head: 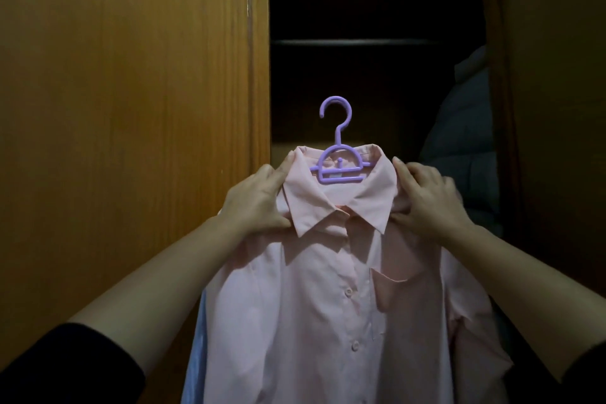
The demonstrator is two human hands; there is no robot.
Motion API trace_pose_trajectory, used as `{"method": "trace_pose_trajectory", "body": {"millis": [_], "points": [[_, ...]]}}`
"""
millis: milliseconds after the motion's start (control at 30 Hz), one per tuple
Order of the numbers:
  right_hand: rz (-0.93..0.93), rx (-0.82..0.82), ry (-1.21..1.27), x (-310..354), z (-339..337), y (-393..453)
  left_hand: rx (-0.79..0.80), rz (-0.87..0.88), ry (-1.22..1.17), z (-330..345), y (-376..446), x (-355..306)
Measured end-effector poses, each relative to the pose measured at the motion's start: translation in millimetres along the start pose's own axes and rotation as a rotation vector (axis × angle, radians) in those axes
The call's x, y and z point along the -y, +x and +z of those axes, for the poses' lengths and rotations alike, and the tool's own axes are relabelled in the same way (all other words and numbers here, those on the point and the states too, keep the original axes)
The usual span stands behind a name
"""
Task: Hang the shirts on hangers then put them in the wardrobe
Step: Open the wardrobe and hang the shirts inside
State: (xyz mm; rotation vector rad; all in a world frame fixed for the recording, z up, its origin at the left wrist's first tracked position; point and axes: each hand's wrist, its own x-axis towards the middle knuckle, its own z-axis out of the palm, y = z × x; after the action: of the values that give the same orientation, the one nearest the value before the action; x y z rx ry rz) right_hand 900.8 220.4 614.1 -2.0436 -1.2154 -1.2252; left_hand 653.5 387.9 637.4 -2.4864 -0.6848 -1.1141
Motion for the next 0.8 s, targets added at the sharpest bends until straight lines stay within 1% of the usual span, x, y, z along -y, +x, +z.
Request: {"method": "trace_pose_trajectory", "body": {"millis": [100, 200, 333, 467, 567, 800], "points": [[-0.021, -0.026, 0.011, 8, 20, 16, 0.049, -0.026, -0.061, -4, 12, 16], [-0.037, -0.045, 0.08, 15, 38, 30, 0.065, -0.04, -0.067, -12, 20, 29], [-0.074, -0.082, 0.122, 25, 49, 54, -0.001, -0.068, -0.027, -29, 25, 39], [-0.134, -0.127, 0.158, 33, 47, 73, -0.046, -0.053, 0.024, -37, 19, 48], [-0.155, -0.124, 0.16, 32, 49, 78, -0.019, -0.047, 0.056, -38, 12, 48], [-0.181, -0.131, 0.178, 25, 46, 72, 0.091, -0.106, -0.026, -44, 13, 41]]}}
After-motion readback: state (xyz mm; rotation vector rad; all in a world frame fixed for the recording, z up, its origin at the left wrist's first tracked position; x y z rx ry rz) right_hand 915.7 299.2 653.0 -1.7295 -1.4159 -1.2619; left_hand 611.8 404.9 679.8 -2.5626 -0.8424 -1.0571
